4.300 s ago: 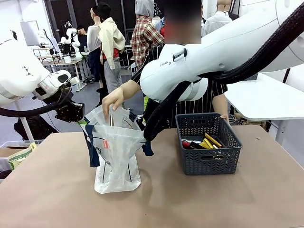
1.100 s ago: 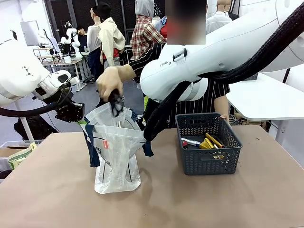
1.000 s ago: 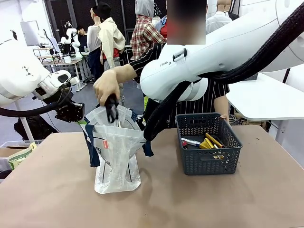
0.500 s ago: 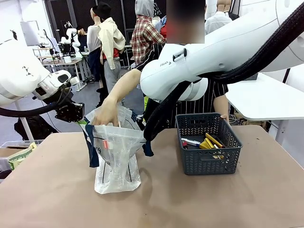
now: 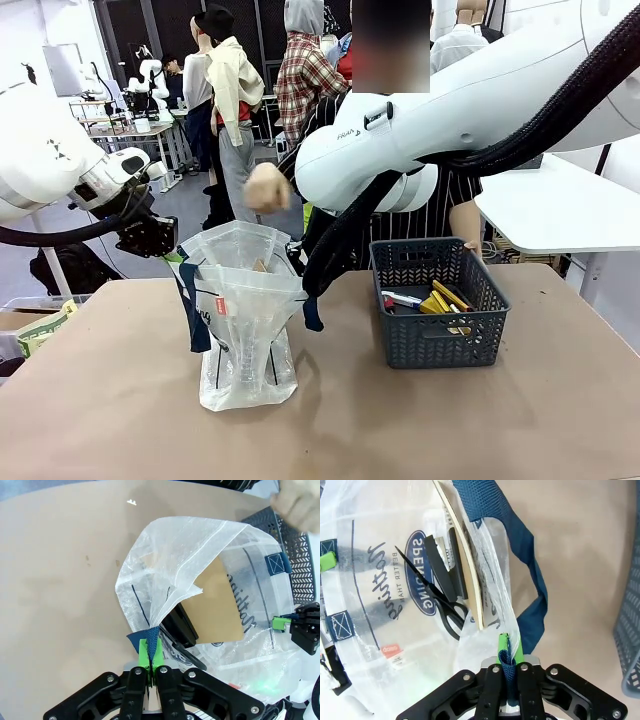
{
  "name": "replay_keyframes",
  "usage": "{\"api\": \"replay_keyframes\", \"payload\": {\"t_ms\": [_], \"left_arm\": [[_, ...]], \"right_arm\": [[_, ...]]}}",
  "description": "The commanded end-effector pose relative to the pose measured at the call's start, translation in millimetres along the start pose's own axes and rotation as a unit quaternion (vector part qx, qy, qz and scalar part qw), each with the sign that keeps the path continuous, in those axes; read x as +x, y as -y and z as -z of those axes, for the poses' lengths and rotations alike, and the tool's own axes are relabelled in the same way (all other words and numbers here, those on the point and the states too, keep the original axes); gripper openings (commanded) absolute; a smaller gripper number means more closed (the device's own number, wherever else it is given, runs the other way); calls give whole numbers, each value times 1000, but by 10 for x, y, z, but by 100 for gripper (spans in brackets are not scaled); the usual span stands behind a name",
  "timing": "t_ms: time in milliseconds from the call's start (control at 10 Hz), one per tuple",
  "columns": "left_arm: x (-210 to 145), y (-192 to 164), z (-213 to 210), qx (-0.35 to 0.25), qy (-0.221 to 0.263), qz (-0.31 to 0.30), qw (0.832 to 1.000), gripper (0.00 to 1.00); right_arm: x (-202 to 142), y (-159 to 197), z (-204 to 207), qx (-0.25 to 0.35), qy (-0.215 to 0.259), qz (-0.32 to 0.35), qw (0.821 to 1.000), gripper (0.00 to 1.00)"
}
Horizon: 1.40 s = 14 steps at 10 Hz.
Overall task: Transfer purchased items from the store into the shopping bag.
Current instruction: Move the Reusable shopping bag to the right side of the table.
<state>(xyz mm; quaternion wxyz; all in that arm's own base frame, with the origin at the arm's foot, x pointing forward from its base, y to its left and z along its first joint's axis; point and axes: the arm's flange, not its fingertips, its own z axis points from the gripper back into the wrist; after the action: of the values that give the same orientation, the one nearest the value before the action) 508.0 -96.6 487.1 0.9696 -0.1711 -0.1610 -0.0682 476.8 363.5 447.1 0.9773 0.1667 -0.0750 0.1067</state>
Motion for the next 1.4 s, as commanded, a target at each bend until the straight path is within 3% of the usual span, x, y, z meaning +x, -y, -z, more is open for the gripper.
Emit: {"api": "replay_keyframes", "payload": {"t_ms": [0,1300], "left_arm": [[-11,-3,-28,2,3,0,1000,0],[-11,-3,-28,2,3,0,1000,0]], "right_arm": [[-10,37,-6,12,-5,-6,1000,0],[-10,37,-6,12,-5,-6,1000,0]]}}
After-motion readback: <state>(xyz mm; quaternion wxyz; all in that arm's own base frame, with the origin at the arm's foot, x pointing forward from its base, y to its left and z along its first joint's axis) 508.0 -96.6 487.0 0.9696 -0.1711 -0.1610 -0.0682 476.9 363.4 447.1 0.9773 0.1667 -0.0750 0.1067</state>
